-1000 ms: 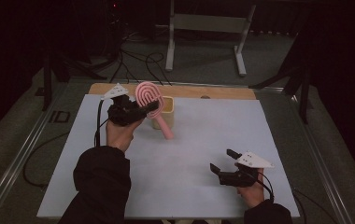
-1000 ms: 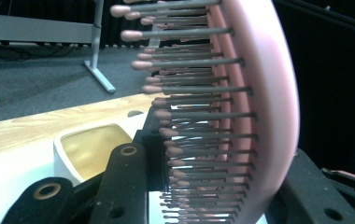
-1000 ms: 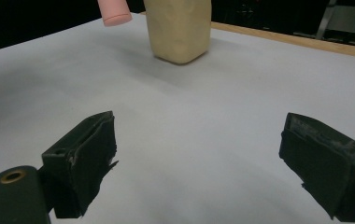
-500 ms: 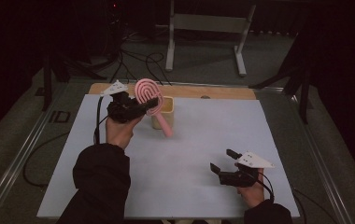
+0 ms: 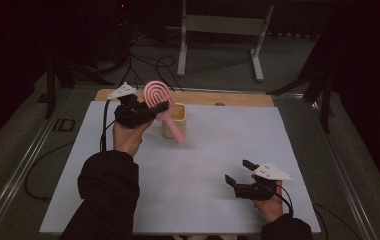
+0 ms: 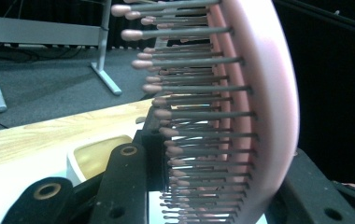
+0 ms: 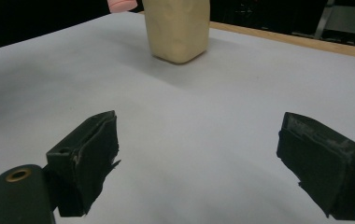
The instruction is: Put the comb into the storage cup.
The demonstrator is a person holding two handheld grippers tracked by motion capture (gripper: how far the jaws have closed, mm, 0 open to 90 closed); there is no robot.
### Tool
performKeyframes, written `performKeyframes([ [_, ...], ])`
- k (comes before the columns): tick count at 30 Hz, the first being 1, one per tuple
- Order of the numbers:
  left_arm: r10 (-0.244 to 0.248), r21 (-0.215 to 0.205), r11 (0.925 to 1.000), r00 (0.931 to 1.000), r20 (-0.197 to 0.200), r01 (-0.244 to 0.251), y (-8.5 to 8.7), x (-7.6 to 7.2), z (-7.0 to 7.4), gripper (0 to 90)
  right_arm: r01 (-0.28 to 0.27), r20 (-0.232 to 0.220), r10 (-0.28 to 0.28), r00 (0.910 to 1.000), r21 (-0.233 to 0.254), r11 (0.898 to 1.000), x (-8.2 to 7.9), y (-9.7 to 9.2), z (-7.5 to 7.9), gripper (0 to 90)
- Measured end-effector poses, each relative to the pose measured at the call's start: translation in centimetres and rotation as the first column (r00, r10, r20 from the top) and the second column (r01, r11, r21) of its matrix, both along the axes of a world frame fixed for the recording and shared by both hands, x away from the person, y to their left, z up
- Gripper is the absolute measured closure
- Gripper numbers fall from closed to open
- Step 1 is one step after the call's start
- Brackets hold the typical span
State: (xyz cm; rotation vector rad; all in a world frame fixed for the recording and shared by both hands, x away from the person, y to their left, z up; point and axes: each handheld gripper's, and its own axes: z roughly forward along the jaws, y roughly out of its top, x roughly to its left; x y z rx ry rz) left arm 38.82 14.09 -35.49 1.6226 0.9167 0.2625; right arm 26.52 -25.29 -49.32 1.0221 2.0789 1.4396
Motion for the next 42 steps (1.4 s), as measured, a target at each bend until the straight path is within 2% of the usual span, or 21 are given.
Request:
performKeyframes([
  [19, 0.037, 0.014, 0.9992, 0.9993, 0.004, -0.037, 0.8, 1.5, 1.4, 64.0, -0.001, 0.0, 0.001, 1.0, -0.001, 1.0, 0.0, 0.0, 0.0, 12.1],
  [42, 0.073, 0.046, 0.9962, 0.9971, 0.024, -0.074, 0.7, 2.9, 2.6, 64.0, -0.001, 0.0, 0.001, 1.0, -0.001, 1.0, 0.0, -0.1, -0.1, 12.2],
])
